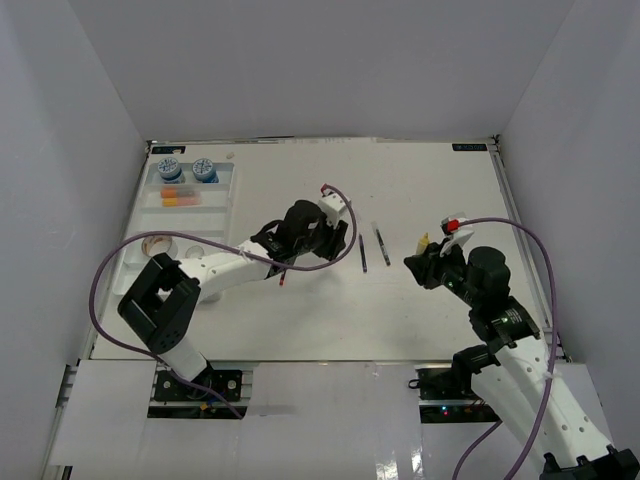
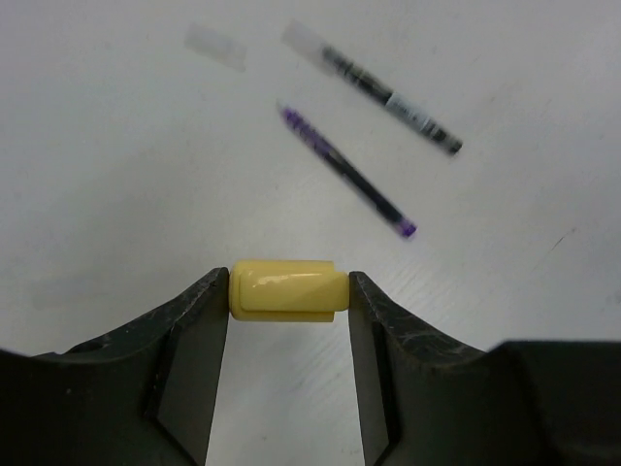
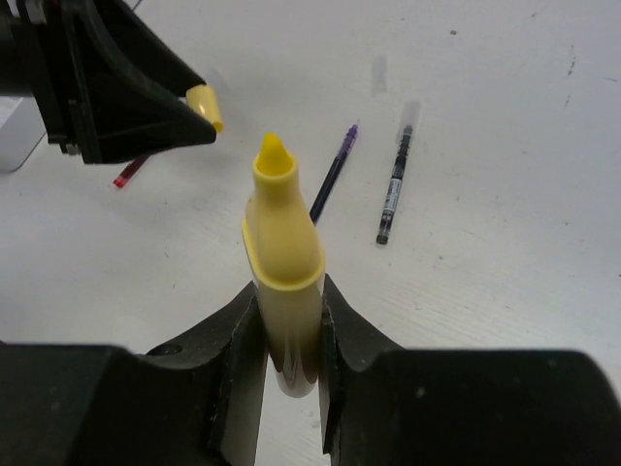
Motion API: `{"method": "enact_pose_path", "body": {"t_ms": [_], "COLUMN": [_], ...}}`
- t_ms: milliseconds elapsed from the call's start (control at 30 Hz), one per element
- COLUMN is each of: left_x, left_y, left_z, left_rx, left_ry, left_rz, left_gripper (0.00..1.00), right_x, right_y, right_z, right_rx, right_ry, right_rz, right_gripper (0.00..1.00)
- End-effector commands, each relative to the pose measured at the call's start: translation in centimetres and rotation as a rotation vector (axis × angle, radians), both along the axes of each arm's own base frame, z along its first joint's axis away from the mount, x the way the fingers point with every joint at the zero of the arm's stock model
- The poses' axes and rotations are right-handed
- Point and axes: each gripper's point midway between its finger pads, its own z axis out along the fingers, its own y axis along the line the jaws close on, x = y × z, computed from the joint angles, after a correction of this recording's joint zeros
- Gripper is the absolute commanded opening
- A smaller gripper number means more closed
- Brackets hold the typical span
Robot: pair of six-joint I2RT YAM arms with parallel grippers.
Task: Sort the stationery into containers
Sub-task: Place the pen cap at the center of the board.
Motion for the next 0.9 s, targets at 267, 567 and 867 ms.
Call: {"method": "enact_pose_path", "body": {"t_ms": [267, 567, 867], "left_x": [-2.7, -3.7, -2.6], "left_y": [5.0, 5.3, 5.8], "left_z": [-7.0, -9.4, -4.5], "left_rx": [0.114, 0.148, 0.076], "left_ry": [0.07, 0.155, 0.271], "left_rz": [0.094, 0.097, 0.349], "left_gripper": [0.47, 0.72, 0.98], "right_x": [0.4, 0.5, 0.3], "right_y": [2.4, 2.4, 2.2], "right_z": [-0.7, -1.1, -1.3], "right_rx": [0.028, 0.011, 0.004], "right_ry": [0.0, -0.012, -0.021], "right_rz": [0.127, 0.138, 0.135], "right_gripper": [0.08, 0.08, 0.08]}}
